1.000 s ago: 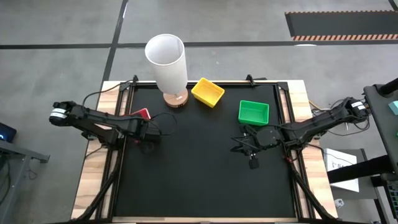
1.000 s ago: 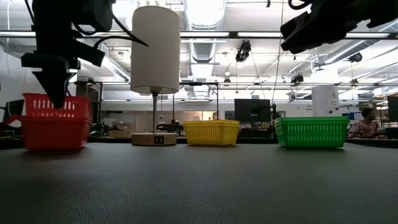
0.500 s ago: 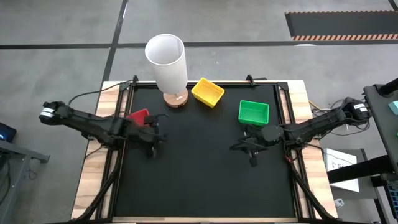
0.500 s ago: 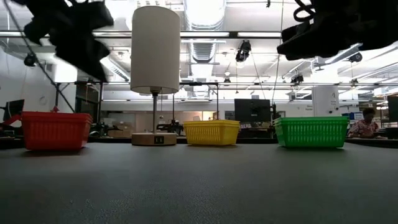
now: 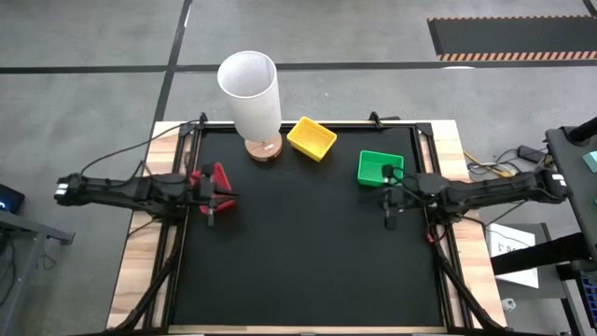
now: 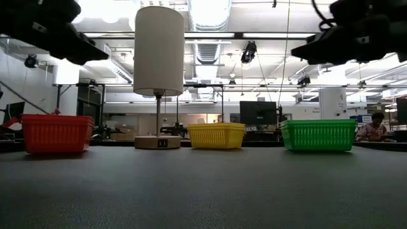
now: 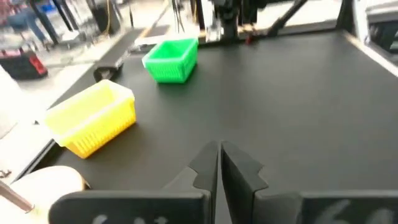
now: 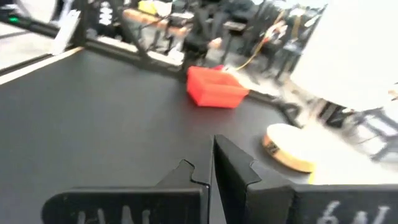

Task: Stack baskets by color
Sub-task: Return to Home Position

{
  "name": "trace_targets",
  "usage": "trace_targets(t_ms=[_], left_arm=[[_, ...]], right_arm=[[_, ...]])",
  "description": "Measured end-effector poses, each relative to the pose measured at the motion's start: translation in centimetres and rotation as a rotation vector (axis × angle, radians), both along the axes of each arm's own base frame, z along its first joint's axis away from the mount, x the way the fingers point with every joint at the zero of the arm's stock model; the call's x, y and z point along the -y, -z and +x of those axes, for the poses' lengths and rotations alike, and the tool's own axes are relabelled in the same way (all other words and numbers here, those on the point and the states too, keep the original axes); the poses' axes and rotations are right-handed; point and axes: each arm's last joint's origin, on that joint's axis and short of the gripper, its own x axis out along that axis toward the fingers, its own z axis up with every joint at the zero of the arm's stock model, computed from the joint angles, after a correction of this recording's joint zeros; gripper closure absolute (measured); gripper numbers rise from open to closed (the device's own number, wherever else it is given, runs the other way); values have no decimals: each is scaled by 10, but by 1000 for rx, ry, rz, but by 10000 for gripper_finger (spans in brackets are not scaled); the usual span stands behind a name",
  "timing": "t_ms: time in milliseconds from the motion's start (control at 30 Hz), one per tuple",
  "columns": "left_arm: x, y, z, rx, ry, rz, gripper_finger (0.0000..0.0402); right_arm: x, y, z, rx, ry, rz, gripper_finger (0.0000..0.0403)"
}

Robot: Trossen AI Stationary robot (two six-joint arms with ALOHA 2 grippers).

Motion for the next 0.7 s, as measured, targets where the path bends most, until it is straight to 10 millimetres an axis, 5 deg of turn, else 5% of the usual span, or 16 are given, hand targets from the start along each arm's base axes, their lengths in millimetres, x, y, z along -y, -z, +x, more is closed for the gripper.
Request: trace_targets(t_ms=[367, 700], left_arm=[[-2, 36, -29, 180, 2, -13, 401], [-1, 56, -15, 291, 14, 48, 402]], right_arm=[[5, 7, -53, 265, 143, -98, 394], [4, 12, -68, 315, 104, -141, 394]])
